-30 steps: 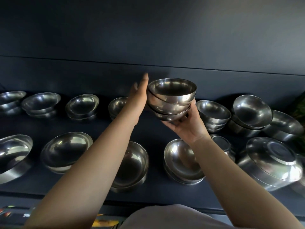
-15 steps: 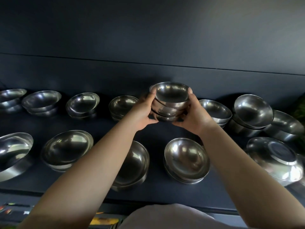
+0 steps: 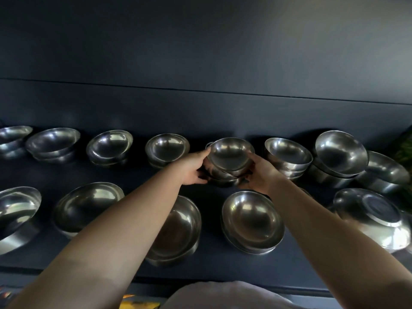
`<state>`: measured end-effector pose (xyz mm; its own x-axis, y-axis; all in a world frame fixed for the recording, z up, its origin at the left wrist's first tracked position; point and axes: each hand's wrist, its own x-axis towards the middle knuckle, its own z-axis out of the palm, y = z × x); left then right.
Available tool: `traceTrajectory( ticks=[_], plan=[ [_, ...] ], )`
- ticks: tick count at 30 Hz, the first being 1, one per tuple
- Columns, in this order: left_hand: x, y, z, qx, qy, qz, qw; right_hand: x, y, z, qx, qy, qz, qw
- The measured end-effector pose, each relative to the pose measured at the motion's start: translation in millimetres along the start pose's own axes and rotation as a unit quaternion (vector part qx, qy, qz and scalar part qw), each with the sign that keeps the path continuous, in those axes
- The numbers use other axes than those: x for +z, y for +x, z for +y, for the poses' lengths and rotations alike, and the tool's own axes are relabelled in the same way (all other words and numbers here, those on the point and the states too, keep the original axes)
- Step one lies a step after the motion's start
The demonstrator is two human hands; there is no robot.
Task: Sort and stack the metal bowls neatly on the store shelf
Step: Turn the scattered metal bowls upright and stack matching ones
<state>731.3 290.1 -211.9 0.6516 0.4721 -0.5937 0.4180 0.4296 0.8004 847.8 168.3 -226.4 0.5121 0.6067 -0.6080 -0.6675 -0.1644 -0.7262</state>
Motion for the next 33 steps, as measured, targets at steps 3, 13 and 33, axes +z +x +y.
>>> traceTrajectory(
  ticks=[3,13,33],
  plan=[
    [-2.3,6.7,-2.6,-0.002,0.038,0.037,0.999,-1.4,7.1,-1.0,-0.019,-0.038,0.021,0.999],
    [7.1,17.1,-4.1,0.038,0.062,0.088,0.994,-5.4,21.6,-2.3,-0.06,-0.224,0.16,0.959],
    [11.2,24.2,-6.7,-0.01,0.056,0.023,0.998,0.7,23.4,-19.6,-0.121,-0.349,0.183,0.911]
  ],
)
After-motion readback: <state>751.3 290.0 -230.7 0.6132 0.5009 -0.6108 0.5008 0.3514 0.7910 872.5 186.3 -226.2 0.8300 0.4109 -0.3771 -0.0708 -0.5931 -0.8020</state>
